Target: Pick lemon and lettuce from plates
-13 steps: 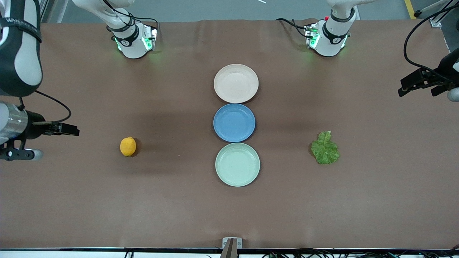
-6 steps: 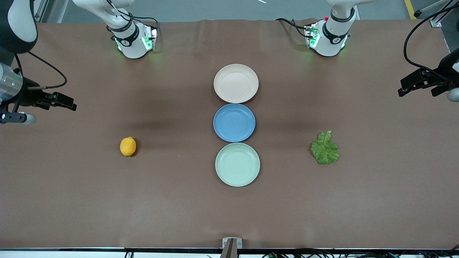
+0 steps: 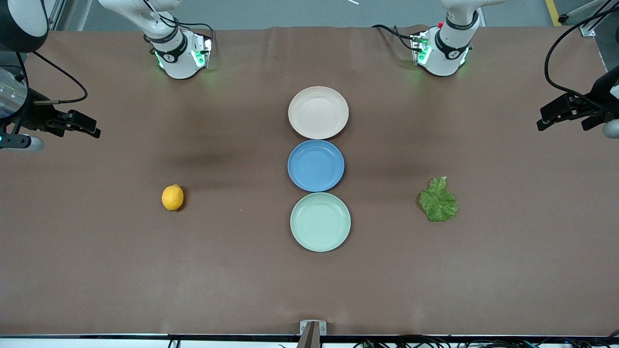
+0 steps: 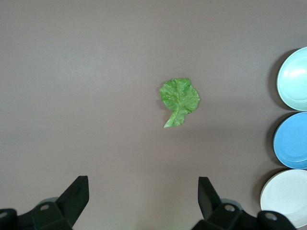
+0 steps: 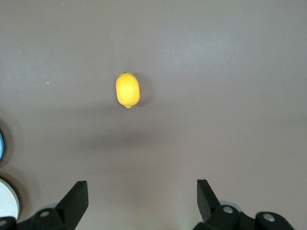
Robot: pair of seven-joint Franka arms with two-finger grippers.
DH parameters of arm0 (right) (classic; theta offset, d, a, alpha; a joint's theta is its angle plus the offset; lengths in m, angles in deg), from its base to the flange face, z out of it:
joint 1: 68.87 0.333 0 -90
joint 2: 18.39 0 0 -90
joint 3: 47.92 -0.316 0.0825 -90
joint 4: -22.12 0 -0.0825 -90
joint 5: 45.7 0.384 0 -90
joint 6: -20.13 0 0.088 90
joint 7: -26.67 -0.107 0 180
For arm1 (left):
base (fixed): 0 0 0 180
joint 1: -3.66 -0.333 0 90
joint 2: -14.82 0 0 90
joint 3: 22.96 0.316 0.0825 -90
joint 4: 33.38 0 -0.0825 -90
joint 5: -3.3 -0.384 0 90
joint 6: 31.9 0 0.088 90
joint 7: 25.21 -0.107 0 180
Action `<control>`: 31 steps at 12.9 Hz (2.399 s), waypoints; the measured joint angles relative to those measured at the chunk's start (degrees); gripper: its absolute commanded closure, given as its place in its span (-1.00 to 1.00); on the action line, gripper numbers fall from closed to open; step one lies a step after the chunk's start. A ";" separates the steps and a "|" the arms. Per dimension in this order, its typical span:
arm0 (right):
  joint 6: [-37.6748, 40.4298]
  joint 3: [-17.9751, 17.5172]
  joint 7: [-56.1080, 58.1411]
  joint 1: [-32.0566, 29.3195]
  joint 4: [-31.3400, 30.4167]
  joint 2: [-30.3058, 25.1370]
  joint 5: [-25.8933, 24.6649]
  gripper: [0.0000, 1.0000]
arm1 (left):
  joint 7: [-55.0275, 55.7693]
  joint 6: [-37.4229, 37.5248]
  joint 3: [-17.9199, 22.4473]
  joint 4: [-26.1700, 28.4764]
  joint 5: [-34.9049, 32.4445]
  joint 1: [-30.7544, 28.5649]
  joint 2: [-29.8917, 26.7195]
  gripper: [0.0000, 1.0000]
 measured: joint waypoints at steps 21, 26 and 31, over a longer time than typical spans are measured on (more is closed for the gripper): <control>-2.36 -0.70 0.68 -0.74 -0.58 -0.88 -0.14 -1.00 | -0.02 0.01 15.88 -1.51 0.00 16.23 0.13 -1.00; -2.73 -0.72 1.32 -0.74 -0.58 -0.88 -1.54 -1.00 | -0.02 0.01 15.85 -2.21 0.00 16.44 0.14 -1.00; -2.85 -0.72 3.19 -0.79 -0.59 -0.88 -1.42 -1.00 | -0.02 0.01 15.89 -2.21 0.00 16.43 0.14 -1.00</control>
